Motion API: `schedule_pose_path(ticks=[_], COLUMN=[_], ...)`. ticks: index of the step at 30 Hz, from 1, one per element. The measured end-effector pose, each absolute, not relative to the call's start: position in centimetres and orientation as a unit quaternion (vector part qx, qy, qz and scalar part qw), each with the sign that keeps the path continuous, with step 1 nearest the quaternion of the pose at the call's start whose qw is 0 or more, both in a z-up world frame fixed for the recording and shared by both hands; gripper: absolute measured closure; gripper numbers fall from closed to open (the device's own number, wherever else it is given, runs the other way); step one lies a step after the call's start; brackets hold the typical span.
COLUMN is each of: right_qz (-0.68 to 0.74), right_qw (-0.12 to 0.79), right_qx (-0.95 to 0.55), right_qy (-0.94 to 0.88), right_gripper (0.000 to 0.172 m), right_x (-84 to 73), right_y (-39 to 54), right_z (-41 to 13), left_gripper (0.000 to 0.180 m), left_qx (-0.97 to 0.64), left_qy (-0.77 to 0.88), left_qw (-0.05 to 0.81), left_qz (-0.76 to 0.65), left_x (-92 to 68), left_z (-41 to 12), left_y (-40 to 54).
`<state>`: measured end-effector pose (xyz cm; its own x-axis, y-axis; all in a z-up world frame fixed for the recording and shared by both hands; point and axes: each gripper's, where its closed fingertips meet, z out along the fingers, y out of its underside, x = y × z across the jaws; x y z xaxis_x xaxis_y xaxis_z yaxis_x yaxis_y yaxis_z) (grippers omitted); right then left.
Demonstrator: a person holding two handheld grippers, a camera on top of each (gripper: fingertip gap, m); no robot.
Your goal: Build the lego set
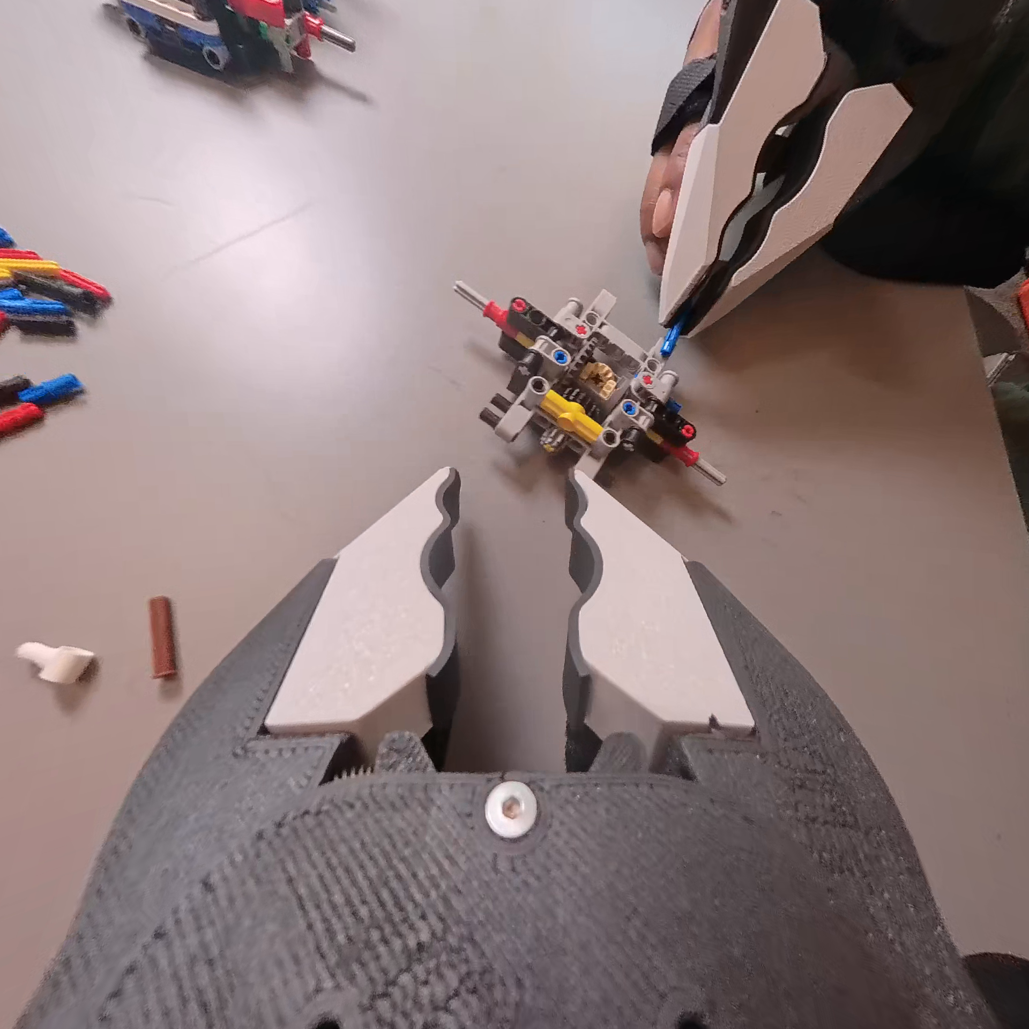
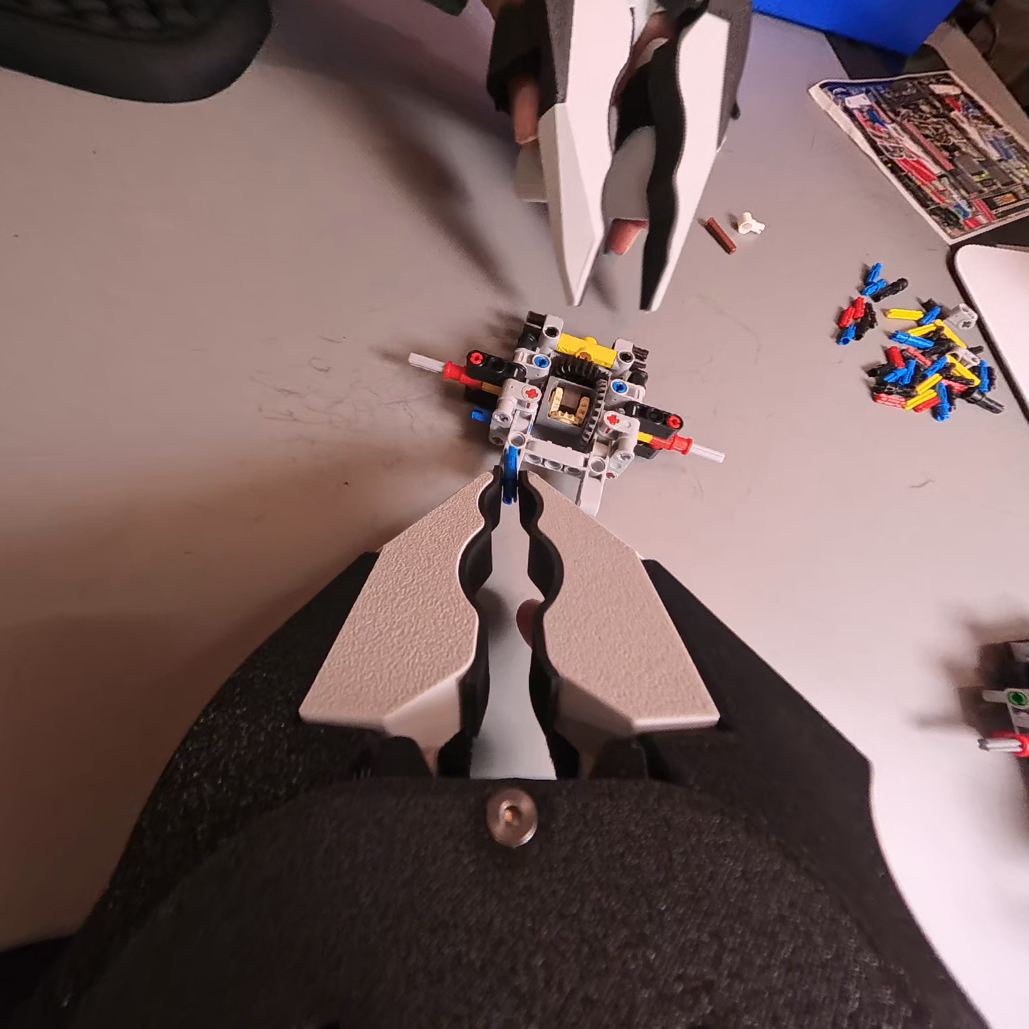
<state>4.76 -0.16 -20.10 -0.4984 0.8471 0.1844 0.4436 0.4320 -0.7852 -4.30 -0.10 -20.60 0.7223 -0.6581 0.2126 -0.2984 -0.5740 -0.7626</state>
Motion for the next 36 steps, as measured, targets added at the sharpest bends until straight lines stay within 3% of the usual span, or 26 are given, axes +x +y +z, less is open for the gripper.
schedule_pose_path(ticks=[9, 16, 23, 28, 36], right_qz=[0.338, 0.335, 0.334, 0.339, 0.353], right_qw=[0.287, 0.280, 0.281, 0.275, 0.259], right_qx=[-0.405, -0.404, -0.408, -0.413, -0.405], right_qy=[-0.800, -0.804, -0.802, -0.799, -0.802], right_gripper=[0.168, 0.168, 0.168, 0.168, 0.168], right_x=[4.9, 5.1, 5.4, 5.5, 5.8], right_y=[0.0, 0.1, 0.6, 0.9, 0.3], right_z=[-20.6, -21.0, -20.7, -20.8, -21.0], left_gripper=[0.142, 0.174, 0.148, 0.140, 0.165], left_qx=[-0.823, -0.798, -0.809, -0.797, -0.785], left_qy=[0.368, 0.388, 0.363, 0.413, 0.433], left_qw=[0.355, 0.334, 0.371, 0.339, 0.329], left_qz=[-0.246, -0.319, -0.277, -0.280, -0.296], left_x=[-2.2, -0.4, -2.5, -1.1, -0.2], left_z=[-21.2, -20.7, -20.1, -21.1, -21.1], left_y=[1.7, -0.5, 1.2, 1.1, -0.4])
